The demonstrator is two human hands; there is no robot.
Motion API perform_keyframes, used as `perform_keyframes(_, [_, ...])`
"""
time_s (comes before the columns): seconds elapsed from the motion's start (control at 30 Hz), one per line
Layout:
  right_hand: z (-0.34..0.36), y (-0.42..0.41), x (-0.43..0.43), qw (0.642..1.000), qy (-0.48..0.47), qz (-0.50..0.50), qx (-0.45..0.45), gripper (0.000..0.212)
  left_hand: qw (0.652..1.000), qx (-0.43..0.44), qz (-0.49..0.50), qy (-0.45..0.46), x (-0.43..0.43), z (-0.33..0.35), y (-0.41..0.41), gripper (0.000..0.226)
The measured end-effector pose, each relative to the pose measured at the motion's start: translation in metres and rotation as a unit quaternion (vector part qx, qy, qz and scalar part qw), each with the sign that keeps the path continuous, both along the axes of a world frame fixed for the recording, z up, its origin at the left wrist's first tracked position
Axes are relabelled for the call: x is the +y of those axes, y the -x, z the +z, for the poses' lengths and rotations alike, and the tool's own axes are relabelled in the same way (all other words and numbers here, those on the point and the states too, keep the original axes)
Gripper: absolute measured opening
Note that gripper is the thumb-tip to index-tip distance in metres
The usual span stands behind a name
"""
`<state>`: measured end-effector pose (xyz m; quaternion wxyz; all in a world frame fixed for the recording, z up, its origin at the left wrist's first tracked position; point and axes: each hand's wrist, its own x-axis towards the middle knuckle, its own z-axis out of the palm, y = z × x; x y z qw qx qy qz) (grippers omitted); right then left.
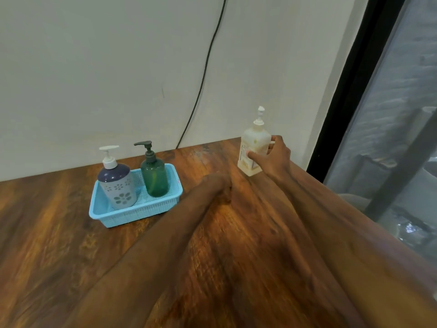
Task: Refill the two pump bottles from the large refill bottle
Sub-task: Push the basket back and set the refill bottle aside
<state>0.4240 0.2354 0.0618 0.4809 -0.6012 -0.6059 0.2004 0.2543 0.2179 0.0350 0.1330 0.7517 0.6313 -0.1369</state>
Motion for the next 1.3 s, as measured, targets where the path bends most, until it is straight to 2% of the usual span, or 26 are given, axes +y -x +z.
perform_keyframes(0.17, [0.006, 0.006, 0.053, 1.0, -0.007, -0.02, 0.007, 0.082, 1.0, 0.007, 0.008, 0.0, 0.008, 0.004, -0.002, 0.066])
perform_keyframes(0.33, [-0.01, 0.009, 0.082, 1.0, 0.004, -0.017, -0.024, 0.082, 1.0, 0.003, -0.001, -0.004, 0.011, 0.006, 0.002, 0.067])
perform_keyframes(0.5, [-0.036, 0.007, 0.092, 0.999, 0.009, -0.04, -0.027, 0.083, 1.0, -0.023, 0.012, -0.005, 0.008, 0.009, 0.003, 0.068])
perform_keyframes(0.83, [-0.039, 0.014, 0.094, 0.997, -0.009, -0.064, -0.031, 0.077, 1.0, -0.017, 0.016, -0.001, -0.002, 0.013, 0.0, 0.064])
perform_keyframes(1.3, [-0.032, 0.02, 0.091, 0.995, 0.003, -0.087, -0.045, 0.081, 0.999, -0.026, 0.038, -0.005, -0.004, 0.012, -0.005, 0.067])
